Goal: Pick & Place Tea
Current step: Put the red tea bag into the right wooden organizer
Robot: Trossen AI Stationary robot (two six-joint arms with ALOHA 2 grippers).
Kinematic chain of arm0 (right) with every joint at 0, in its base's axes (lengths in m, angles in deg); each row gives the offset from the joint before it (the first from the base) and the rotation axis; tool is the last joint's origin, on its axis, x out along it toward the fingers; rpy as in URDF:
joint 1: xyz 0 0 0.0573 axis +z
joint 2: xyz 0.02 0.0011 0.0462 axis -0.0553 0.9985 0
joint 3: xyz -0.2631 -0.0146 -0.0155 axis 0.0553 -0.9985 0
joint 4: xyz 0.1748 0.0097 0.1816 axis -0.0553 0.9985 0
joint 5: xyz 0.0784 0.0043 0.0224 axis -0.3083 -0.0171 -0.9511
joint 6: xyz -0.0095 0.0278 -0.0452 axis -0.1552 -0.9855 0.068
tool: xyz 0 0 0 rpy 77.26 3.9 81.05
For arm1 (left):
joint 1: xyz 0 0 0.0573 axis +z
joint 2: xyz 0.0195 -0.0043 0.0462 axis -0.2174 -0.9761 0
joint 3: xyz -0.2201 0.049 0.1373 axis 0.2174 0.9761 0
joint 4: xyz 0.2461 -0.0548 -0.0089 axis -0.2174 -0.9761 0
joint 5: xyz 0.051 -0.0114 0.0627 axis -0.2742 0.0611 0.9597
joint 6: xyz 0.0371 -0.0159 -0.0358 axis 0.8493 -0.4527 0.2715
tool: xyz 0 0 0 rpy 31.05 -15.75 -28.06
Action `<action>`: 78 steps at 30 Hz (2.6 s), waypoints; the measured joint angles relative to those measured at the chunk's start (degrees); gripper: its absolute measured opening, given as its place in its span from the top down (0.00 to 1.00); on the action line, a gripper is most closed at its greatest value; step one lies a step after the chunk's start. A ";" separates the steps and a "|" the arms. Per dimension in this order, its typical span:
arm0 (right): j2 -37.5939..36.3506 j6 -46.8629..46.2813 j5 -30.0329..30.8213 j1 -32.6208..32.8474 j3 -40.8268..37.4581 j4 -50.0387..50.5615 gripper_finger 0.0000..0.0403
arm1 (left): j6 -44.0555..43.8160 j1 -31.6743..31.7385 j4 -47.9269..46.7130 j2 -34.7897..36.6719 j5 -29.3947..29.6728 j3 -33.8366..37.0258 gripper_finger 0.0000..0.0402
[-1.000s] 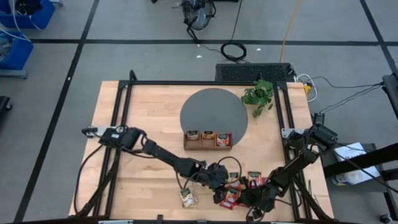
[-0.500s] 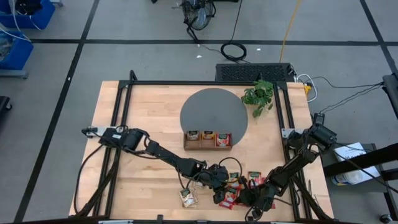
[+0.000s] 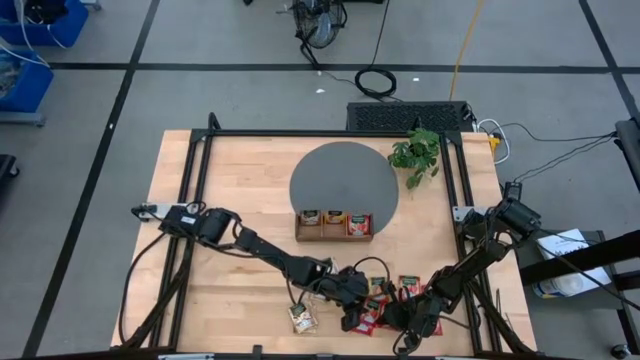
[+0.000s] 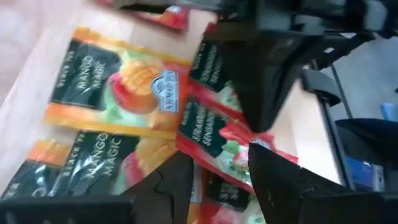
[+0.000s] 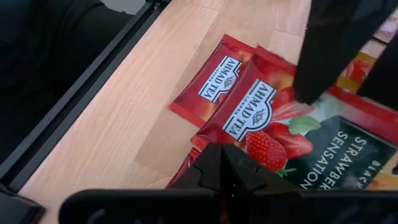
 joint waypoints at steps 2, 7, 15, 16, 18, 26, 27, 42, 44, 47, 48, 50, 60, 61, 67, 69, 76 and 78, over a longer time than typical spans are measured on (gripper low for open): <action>0.02 0.59 0.81 -0.01 0.00 -0.40 1.00 | 0.84 -0.08 0.53 0.00 0.00 0.00 0.68; 0.02 0.91 1.42 -0.05 -0.02 -0.53 1.00 | 1.45 -0.06 0.36 0.00 -0.22 0.02 0.89; -0.41 3.44 2.91 -0.05 -0.09 -1.54 1.00 | 4.69 0.01 0.00 0.33 -0.24 0.02 0.99; -0.89 4.84 2.70 -0.05 -0.14 -1.91 1.00 | 5.68 0.00 -0.07 0.68 -0.22 0.03 0.99; -2.53 7.23 2.73 -0.02 -0.34 -1.98 0.99 | 7.81 -0.09 -0.88 1.96 -0.20 0.11 0.99; -19.03 8.00 4.72 0.01 -0.13 -0.76 0.85 | 16.54 -2.67 -4.47 7.16 8.34 0.00 0.99; -21.40 8.00 4.80 0.01 -0.09 -0.30 0.82 | 17.64 -3.16 -4.79 7.34 9.56 0.00 0.99; -30.81 -9.35 -8.05 -9.35 -0.02 21.81 0.60 | 19.12 -3.37 -5.12 7.41 19.96 0.00 0.99; -30.51 -9.13 -9.38 -10.23 -0.02 21.95 0.60 | 18.97 -2.71 -5.40 7.41 19.96 0.00 1.00; -30.21 -8.85 -10.64 -11.00 -0.02 23.34 0.60 | 18.95 -2.00 -5.44 7.41 19.97 0.00 1.00; -30.11 -8.76 -10.73 -11.34 -0.02 23.82 0.60 | 18.96 -1.85 -5.44 7.41 19.96 0.00 0.99; -29.90 -8.33 -10.72 -12.06 0.00 24.16 0.61 | 18.81 -1.54 -5.44 7.41 19.87 0.00 0.99; -29.44 -5.16 -10.66 -14.63 0.04 25.85 0.83 | 17.99 -1.43 -5.09 7.41 19.50 0.00 1.00; -29.11 -4.82 -10.76 -14.78 0.04 26.06 0.87 | 17.96 -1.43 -5.10 7.41 19.52 0.00 0.99; -28.30 -4.87 -12.35 -15.89 0.04 26.47 0.99 | 17.96 -1.37 -5.62 7.43 19.52 0.02 0.99; -28.35 -4.82 -12.35 -16.11 0.04 26.58 1.00 | 17.94 -1.32 -5.68 7.43 19.35 0.02 0.99; -28.52 -5.36 -13.27 -16.23 0.07 27.80 1.00 | 18.05 -1.98 -10.29 8.07 16.27 0.02 0.89; -28.52 -5.64 -14.01 -16.58 0.07 28.34 1.00 | 16.93 -2.49 -13.53 8.51 13.98 0.02 0.84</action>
